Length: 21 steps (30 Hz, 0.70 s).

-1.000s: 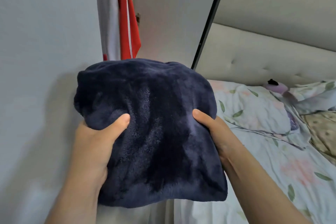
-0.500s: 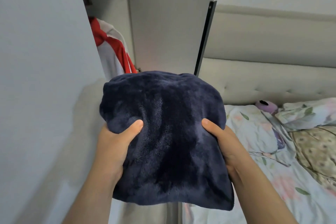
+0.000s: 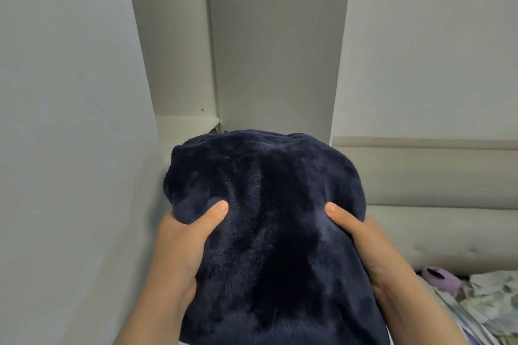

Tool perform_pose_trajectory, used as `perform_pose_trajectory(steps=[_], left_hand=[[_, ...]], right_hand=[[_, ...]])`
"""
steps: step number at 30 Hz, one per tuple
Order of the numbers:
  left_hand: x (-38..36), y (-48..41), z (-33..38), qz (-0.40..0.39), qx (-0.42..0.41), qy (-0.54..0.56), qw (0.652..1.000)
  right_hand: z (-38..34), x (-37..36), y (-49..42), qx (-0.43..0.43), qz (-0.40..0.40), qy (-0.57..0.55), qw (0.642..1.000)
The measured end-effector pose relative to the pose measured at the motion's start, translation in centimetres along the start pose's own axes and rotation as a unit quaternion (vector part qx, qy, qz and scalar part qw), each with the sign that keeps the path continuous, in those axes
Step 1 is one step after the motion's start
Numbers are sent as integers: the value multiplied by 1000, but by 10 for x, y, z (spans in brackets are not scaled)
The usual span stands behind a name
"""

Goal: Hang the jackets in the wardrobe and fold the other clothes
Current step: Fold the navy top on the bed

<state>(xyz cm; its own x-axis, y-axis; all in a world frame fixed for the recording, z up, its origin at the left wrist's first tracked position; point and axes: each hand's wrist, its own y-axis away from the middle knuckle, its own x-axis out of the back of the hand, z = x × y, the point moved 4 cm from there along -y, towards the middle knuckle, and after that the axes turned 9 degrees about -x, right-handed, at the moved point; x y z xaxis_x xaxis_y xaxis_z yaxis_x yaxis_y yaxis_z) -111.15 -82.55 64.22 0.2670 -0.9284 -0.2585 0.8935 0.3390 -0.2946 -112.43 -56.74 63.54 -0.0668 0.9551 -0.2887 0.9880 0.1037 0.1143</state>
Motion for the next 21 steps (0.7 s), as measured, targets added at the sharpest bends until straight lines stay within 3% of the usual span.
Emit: perform_pose_trajectory(steps=[13,21], left_hand=[[-11,-97,38,22,-51,1,998],[-20,-147,75,89,-142,-141,976]], right_hand=[[-62,-45,-79,43,-5,3,999],[-85,-76,-115,58,-5,3,998]])
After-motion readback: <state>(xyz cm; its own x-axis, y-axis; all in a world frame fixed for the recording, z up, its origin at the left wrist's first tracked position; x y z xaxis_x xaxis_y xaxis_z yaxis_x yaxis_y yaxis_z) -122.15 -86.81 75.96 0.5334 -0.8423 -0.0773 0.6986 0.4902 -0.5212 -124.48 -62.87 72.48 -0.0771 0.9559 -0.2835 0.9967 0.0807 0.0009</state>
